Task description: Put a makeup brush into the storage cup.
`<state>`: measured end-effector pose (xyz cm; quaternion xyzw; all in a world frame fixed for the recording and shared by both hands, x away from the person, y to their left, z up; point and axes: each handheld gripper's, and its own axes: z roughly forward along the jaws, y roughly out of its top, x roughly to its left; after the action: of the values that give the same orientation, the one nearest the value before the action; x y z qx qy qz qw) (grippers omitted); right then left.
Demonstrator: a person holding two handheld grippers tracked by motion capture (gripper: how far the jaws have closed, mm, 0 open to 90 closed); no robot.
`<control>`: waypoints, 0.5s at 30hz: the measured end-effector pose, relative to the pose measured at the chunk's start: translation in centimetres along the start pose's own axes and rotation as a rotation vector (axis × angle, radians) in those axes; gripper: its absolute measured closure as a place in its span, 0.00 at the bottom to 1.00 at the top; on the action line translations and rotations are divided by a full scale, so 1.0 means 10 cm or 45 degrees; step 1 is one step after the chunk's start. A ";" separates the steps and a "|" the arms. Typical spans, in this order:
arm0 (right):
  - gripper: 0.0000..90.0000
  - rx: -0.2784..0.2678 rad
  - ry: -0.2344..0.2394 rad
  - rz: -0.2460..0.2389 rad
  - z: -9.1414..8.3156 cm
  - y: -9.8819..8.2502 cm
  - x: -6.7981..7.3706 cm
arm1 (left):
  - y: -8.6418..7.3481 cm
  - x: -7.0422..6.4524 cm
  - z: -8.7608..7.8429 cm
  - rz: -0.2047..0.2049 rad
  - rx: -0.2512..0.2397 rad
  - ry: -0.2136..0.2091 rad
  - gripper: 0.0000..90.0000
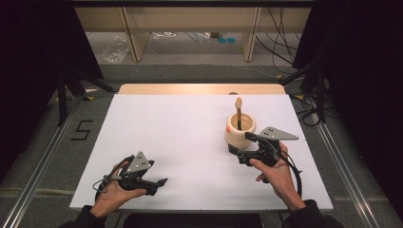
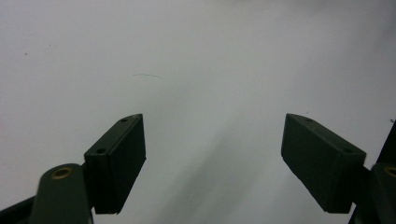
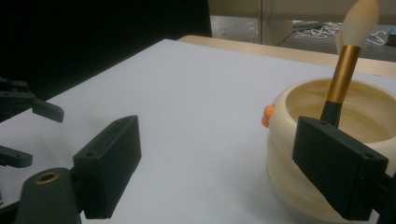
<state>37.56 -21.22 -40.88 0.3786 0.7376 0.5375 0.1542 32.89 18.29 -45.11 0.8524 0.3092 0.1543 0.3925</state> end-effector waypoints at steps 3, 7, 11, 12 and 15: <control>0.18 0.011 0.006 0.003 -0.01 -0.02 0.02 | 0.00 0.00 0.00 0.002 0.001 0.000 0.24; 0.18 0.000 0.004 -0.018 -0.01 -0.05 0.02 | 0.00 -0.01 0.00 -0.005 -0.004 -0.007 0.24; 0.18 0.032 0.012 0.005 -0.03 -0.07 0.05 | 0.00 -0.01 -0.01 -0.009 -0.006 -0.002 0.24; 0.18 0.020 0.015 0.005 -0.02 -0.08 0.06 | 0.00 -0.01 -0.01 -0.005 -0.002 -0.002 0.24; 0.18 0.027 0.010 0.007 -0.03 -0.12 0.07 | 0.00 -0.01 -0.02 0.002 0.004 0.007 0.24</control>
<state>36.42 -21.02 -41.76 0.3800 0.7429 0.5315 0.1458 32.70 18.30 -44.96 0.8528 0.3098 0.1564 0.3903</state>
